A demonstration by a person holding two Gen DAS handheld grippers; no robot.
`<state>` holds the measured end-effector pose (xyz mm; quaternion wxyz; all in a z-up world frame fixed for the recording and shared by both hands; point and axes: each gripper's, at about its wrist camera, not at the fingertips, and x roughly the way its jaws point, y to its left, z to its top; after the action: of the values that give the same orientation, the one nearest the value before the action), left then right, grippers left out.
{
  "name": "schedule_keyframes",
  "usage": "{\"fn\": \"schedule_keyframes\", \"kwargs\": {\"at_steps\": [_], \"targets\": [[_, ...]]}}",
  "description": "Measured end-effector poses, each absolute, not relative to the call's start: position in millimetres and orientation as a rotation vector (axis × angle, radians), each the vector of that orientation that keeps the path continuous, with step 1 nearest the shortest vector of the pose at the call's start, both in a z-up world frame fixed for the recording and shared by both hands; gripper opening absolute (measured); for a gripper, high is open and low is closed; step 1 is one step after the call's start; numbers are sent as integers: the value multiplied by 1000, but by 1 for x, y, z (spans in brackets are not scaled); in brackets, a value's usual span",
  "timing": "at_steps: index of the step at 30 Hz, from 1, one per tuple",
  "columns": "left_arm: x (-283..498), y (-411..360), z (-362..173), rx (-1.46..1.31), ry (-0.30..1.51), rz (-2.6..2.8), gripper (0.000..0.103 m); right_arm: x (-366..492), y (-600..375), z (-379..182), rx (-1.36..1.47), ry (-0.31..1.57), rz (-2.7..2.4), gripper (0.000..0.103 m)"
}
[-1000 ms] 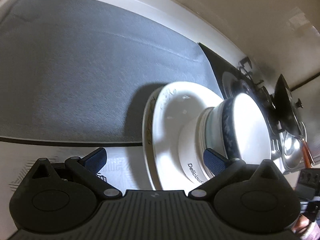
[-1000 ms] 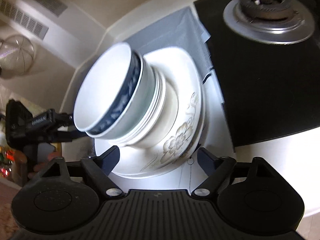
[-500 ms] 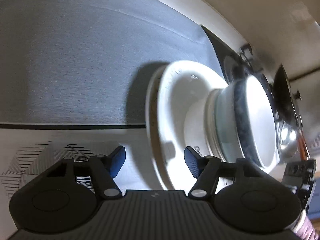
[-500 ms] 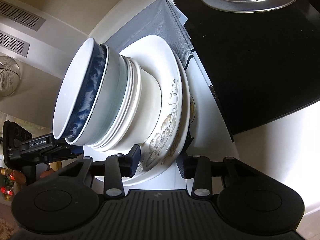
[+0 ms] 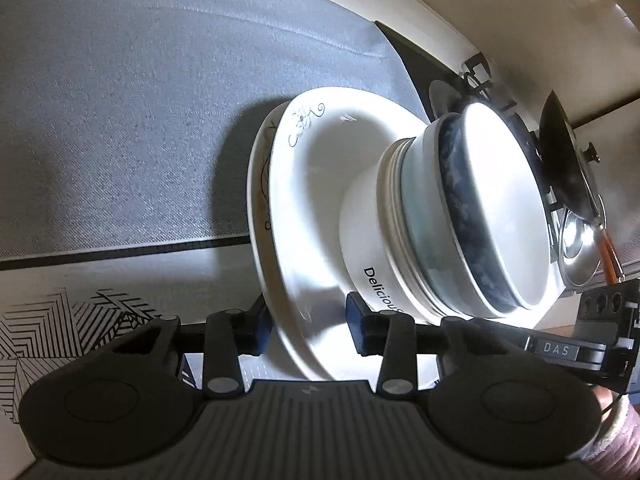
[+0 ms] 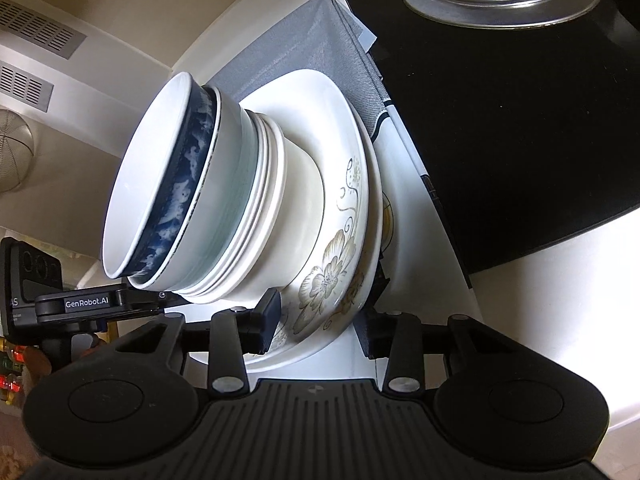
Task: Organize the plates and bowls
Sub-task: 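Lower the bowl stack onto the white floral plates with both tools, then open both tools and pull them back from the stack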
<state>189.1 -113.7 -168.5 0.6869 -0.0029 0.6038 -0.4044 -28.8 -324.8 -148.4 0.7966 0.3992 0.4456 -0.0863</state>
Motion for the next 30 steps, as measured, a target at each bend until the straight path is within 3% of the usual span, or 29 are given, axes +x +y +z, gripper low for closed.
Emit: {"fn": "schedule_keyframes", "kwargs": {"at_steps": [30], "targets": [[271, -151, -157, -57, 1257, -769, 45, 58, -344, -150, 827, 920, -180, 44]]}}
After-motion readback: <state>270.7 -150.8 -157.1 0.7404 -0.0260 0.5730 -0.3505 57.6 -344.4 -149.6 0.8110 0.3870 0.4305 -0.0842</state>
